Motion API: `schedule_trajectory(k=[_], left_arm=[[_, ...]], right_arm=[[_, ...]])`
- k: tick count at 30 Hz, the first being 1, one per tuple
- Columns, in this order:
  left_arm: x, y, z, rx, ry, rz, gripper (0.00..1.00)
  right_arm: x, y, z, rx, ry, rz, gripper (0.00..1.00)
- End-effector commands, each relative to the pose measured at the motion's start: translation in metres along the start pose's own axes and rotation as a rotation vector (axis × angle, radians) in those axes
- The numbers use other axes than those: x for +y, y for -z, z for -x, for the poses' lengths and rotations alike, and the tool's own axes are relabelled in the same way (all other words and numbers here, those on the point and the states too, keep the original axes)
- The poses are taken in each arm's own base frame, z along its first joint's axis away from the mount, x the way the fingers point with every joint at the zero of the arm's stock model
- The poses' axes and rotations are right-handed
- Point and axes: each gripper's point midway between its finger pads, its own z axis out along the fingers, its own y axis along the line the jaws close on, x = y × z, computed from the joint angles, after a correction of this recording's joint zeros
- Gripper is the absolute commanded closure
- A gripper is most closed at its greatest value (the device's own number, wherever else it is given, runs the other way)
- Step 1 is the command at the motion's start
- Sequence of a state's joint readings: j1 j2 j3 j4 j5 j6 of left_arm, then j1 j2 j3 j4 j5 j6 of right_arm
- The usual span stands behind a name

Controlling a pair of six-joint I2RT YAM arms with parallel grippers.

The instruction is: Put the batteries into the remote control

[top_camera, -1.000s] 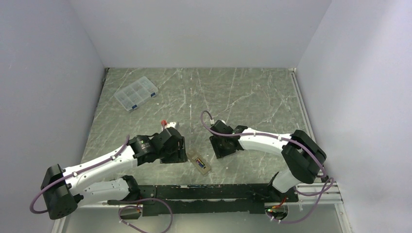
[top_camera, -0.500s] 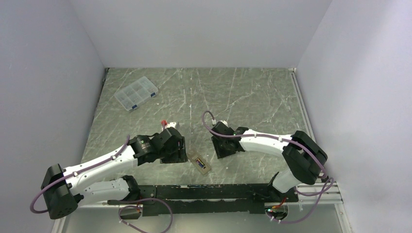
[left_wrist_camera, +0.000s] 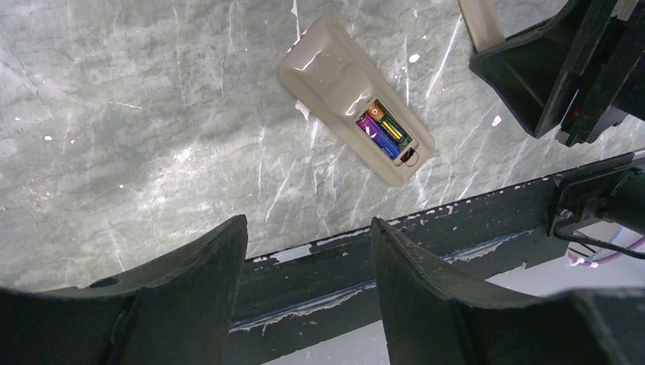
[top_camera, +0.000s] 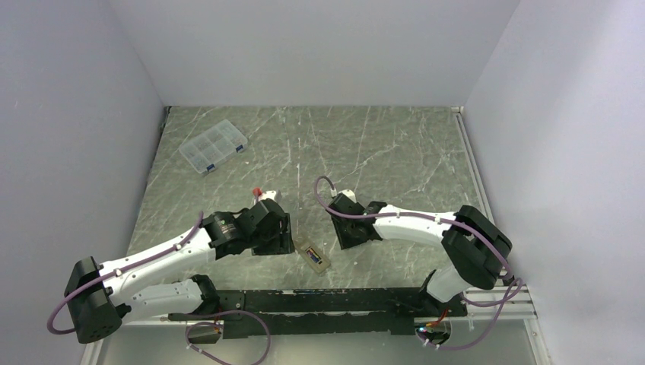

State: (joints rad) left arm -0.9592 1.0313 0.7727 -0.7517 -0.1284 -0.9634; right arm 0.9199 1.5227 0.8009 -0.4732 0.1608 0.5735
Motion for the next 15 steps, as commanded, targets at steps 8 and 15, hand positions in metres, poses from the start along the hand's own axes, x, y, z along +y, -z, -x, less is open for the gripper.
schedule_trajectory(k=[8, 15], left_arm=[[-0.002, -0.003, 0.000, -0.012, 0.005, -0.012, 0.34], [0.000, -0.004, -0.001, -0.014, 0.007, -0.007, 0.34]], right_arm=[[0.003, 0.003, -0.001, -0.006, 0.003, -0.008, 0.84], [0.006, 0.022, 0.009, -0.049, 0.008, 0.004, 0.90]])
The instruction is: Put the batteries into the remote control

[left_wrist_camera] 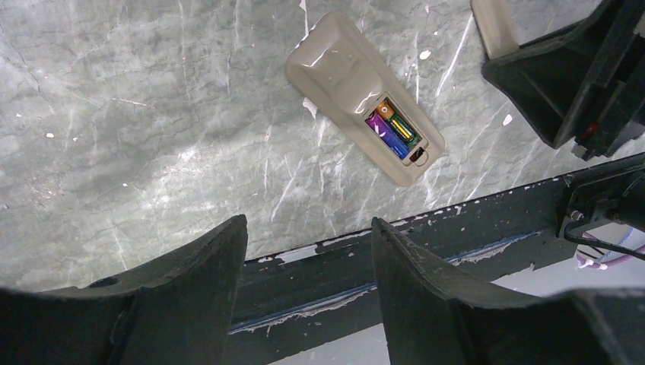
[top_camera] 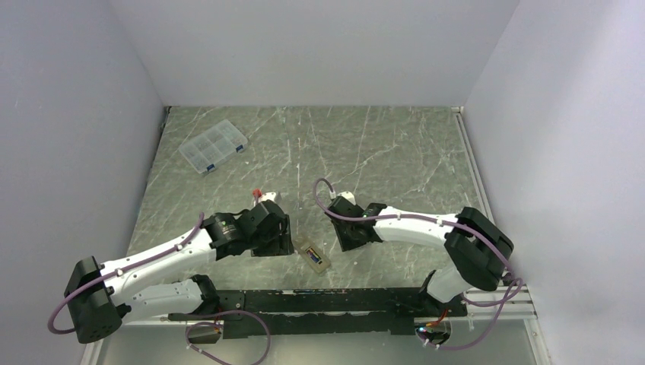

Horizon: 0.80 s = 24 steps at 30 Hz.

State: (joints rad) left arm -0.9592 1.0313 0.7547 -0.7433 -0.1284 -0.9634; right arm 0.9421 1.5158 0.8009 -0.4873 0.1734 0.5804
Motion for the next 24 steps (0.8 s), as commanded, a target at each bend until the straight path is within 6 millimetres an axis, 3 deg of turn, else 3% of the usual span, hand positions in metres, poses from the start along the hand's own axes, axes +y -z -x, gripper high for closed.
schedule_trajectory(k=[1, 8, 24], left_arm=[[-0.003, -0.001, 0.003, -0.020, 0.007, -0.013, 0.34], [-0.003, -0.005, 0.004, -0.018, -0.007, 0.001, 0.33], [0.003, -0.017, 0.015, -0.027, -0.004, -0.019, 0.30]], right_arm=[[0.004, 0.023, 0.014, -0.055, -0.002, 0.012, 0.90], [0.006, 0.045, 0.015, -0.080, 0.021, 0.035, 0.92], [0.032, 0.079, -0.005, -0.064, 0.150, 0.189, 0.92]])
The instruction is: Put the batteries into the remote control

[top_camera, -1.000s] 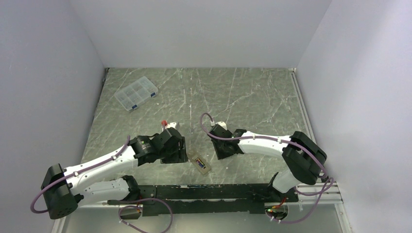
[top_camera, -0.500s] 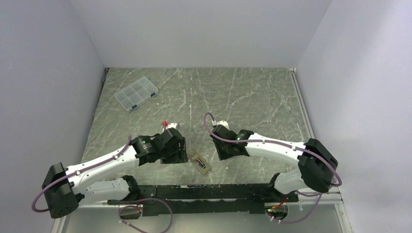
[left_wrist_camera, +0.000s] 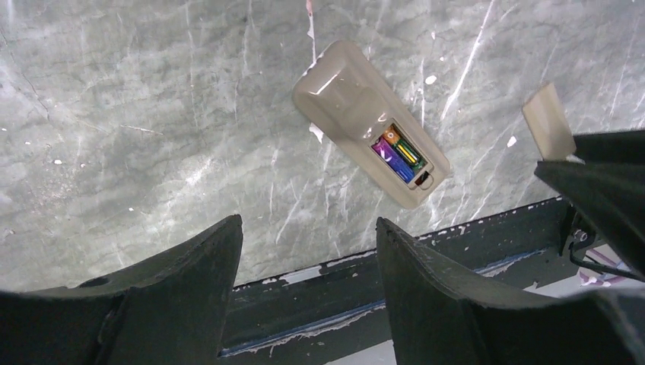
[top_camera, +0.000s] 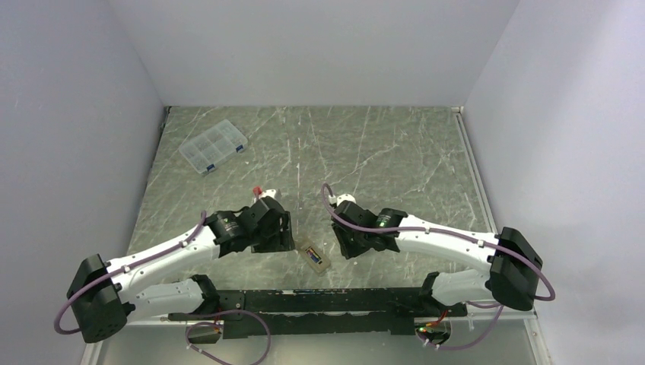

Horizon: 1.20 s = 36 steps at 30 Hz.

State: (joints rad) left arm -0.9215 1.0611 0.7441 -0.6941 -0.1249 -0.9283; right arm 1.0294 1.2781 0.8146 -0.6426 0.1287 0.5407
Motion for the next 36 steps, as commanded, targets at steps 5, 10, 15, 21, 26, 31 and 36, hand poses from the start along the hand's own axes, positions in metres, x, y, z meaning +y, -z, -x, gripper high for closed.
schedule_trajectory(k=[5, 10, 15, 21, 26, 31, 36], left_arm=[[0.005, -0.017, 0.013, -0.004, 0.037, -0.065, 0.29], [0.006, -0.028, 0.018, 0.005, 0.050, -0.093, 0.30], [0.004, -0.038, 0.021, 0.016, 0.053, -0.110, 0.31], [0.004, -0.048, 0.027, 0.018, 0.056, -0.116, 0.32], [0.004, -0.055, 0.033, 0.011, 0.058, -0.129, 0.34], [0.001, -0.064, 0.038, 0.004, 0.054, -0.166, 0.35], [-0.004, -0.074, 0.038, 0.025, 0.049, -0.214, 0.37]], right_arm=[[0.031, 0.018, -0.005, 0.016, 0.091, 0.113, 0.92], [0.044, 0.018, -0.015, 0.053, 0.144, 0.133, 0.92], [0.050, 0.014, -0.016, 0.075, 0.173, 0.112, 0.92], [0.055, 0.008, -0.010, 0.095, 0.199, 0.091, 0.92], [0.060, 0.003, -0.005, 0.108, 0.215, 0.086, 0.92], [0.063, -0.001, -0.002, 0.128, 0.224, 0.075, 0.92], [0.063, -0.001, -0.001, 0.131, 0.221, 0.073, 0.91]])
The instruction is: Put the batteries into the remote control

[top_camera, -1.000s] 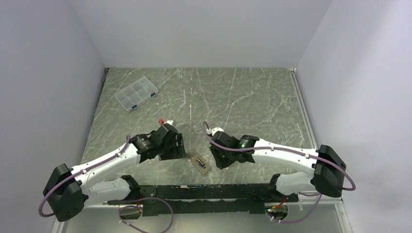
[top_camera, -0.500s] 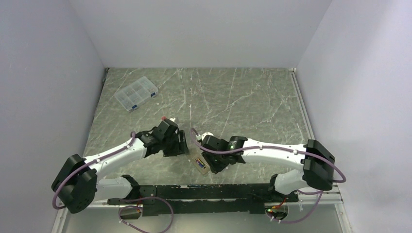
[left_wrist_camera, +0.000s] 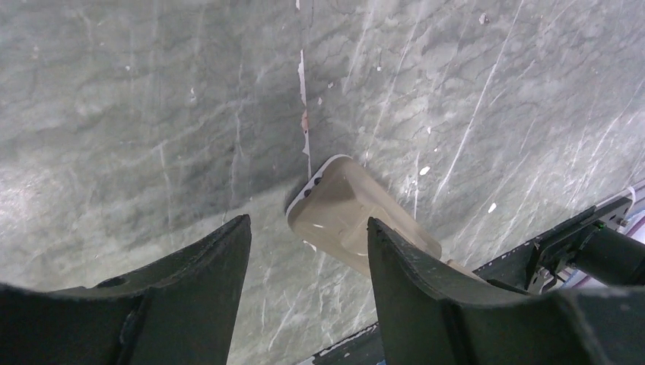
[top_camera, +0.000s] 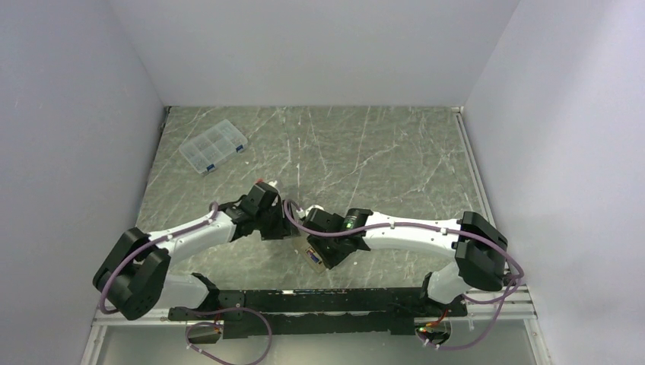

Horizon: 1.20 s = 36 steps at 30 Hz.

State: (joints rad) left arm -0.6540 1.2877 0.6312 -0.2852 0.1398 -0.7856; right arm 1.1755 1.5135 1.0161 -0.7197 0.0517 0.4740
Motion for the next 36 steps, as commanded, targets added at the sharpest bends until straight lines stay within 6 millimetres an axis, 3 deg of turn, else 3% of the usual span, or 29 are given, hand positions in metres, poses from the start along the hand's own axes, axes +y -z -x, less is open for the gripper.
schedule_trajectory(k=[1, 14, 36], left_arm=[[-0.012, -0.010, 0.005, 0.001, -0.030, -0.098, 0.38], [-0.024, -0.028, 0.002, 0.029, -0.049, -0.214, 0.49], [-0.029, -0.017, -0.027, 0.065, 0.007, -0.329, 0.54]], right_arm=[[0.003, 0.010, 0.009, -0.019, 0.012, 0.003, 0.91], [0.001, 0.017, 0.001, -0.015, 0.011, 0.016, 0.91], [-0.006, 0.015, -0.012, 0.066, 0.080, -0.004, 0.91]])
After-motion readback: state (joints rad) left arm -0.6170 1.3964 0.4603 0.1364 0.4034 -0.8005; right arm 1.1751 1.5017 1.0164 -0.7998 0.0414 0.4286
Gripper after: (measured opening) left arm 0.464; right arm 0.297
